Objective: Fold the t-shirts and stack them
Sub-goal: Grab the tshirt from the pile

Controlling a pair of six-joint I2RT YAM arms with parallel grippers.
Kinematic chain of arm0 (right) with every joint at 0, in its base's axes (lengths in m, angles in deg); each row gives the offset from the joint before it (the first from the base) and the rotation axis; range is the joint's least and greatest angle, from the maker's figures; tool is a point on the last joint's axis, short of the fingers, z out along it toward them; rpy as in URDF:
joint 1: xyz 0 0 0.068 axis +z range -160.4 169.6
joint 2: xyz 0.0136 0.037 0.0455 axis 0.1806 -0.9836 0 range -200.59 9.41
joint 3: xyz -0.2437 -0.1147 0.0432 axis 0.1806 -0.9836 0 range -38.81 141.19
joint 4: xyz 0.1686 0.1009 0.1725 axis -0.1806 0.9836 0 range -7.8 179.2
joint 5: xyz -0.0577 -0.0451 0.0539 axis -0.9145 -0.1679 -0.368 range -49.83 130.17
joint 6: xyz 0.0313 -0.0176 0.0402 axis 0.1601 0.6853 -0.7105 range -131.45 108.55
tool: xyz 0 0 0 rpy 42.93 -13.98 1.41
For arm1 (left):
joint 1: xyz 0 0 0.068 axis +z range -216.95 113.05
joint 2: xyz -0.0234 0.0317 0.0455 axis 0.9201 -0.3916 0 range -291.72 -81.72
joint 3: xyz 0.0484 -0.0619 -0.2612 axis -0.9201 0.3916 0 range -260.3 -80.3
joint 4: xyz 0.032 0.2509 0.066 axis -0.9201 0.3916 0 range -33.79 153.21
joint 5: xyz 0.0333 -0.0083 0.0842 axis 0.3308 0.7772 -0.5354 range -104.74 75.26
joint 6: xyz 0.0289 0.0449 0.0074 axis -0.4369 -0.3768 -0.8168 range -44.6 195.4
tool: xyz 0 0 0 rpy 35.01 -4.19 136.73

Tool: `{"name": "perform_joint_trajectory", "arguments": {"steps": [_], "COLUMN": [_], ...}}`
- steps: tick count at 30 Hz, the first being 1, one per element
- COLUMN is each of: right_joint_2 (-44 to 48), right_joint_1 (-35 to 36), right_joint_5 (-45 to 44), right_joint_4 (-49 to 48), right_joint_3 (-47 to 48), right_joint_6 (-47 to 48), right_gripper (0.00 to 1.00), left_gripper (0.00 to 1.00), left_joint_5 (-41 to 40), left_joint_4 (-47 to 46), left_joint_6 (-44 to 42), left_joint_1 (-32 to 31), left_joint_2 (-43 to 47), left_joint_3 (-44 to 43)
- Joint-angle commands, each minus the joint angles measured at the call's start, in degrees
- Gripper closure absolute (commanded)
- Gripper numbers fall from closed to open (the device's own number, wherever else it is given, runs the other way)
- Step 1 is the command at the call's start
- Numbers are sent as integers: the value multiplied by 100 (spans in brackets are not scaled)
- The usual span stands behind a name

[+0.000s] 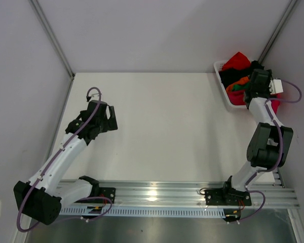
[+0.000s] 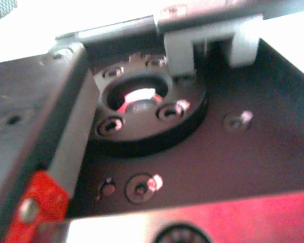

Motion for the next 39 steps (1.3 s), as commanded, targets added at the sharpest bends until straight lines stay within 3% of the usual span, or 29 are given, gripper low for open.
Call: {"name": "perform_joint_trajectory", "arguments": {"steps": [1, 9, 13, 16, 18, 19, 20, 21, 25, 32, 36, 39], "right_joint_2": [-404, -1311, -1145, -758, -443, -354, -283, -213, -90, 253, 201, 148], "right_joint_1": [10, 1, -7, -7, -7, -7, -7, -16, -16, 247, 248, 221], "right_joint_5": [516, 719, 466, 193, 104, 26, -19, -45, 95, 95, 148, 113], "right_joint_4": [42, 217, 516, 806, 728, 632, 683, 727, 579, -713, -574, -416], "right_joint_3": [536, 1073, 775, 398, 152, -76, -130, -148, -218, -447, -351, -385], "right_joint_6": [-43, -209, -622, -764, -747, -677, -711, -711, -404, 791, 775, 529], "right_gripper": [5, 7, 10, 17, 35, 51, 95, 100, 100, 100, 100, 67], "left_gripper": [3, 3, 4, 4, 4, 4, 4, 4, 5, 4, 4, 5], "left_joint_5": [-313, -471, -550, -576, -585, -577, -568, -568, -541, -506, -550, -550], "left_joint_4": [57, 232, 276, 294, 294, 303, 303, 294, 303, 321, 329, 321], "left_joint_6": [-123, -105, -70, -61, -61, -53, -44, -44, -44, -44, -35, -35], "left_joint_1": [-7, -7, -7, -7, -7, -7, -7, -7, -16, -25, -51, -60], "left_joint_2": [-212, -643, -696, -688, -679, -661, -635, -617, -573, -477, -424, -406], "left_joint_3": [-90, -178, -169, -187, -195, -204, -178, -178, -195, -195, -178, -178]}}
